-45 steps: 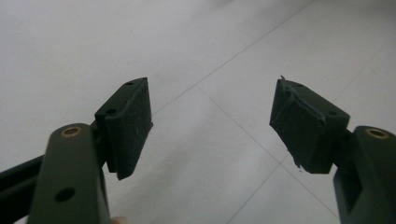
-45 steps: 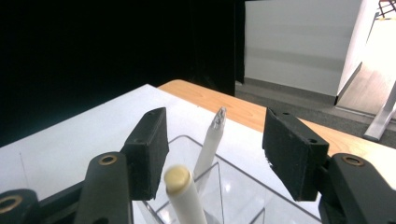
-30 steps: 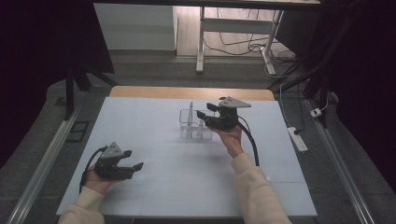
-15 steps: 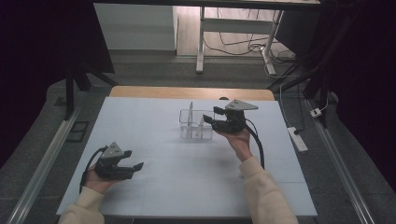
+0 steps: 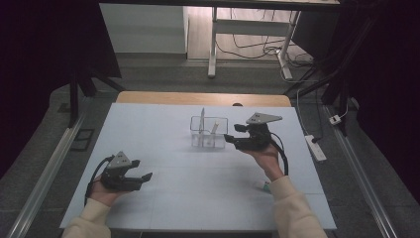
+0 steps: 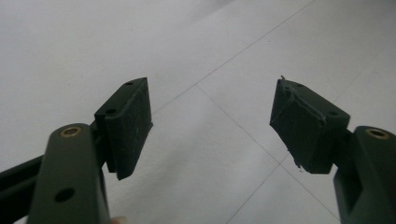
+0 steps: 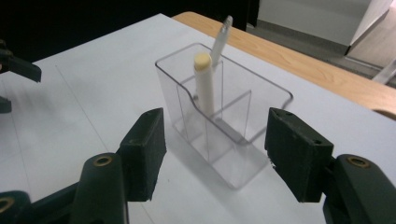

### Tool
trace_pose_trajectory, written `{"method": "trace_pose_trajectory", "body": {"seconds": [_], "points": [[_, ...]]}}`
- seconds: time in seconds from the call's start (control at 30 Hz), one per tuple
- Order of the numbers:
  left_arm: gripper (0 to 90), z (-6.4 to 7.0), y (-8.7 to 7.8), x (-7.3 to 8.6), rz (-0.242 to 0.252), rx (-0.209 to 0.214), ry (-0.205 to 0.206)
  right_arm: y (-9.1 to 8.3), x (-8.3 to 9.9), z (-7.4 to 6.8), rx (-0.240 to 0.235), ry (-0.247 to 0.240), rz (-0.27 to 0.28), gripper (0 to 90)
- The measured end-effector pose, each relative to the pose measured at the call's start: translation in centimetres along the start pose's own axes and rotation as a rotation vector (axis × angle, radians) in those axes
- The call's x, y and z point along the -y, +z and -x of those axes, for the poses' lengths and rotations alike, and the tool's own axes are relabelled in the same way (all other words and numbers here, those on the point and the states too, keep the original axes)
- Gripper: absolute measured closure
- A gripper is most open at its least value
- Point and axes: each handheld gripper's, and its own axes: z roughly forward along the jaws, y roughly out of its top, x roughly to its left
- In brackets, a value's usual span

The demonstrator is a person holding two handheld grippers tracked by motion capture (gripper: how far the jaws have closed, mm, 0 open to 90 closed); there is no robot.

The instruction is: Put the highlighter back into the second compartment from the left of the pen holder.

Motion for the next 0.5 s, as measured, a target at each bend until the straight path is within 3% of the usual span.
{"method": "trace_pose_trajectory", "body": {"seconds": [0.5], "points": [[29.3, 0.0, 0.0, 0.0, 0.001, -0.001, -0.003, -2.8, 2.7, 0.5, -0.002, -0.041, -0.101, 37.0]]}}
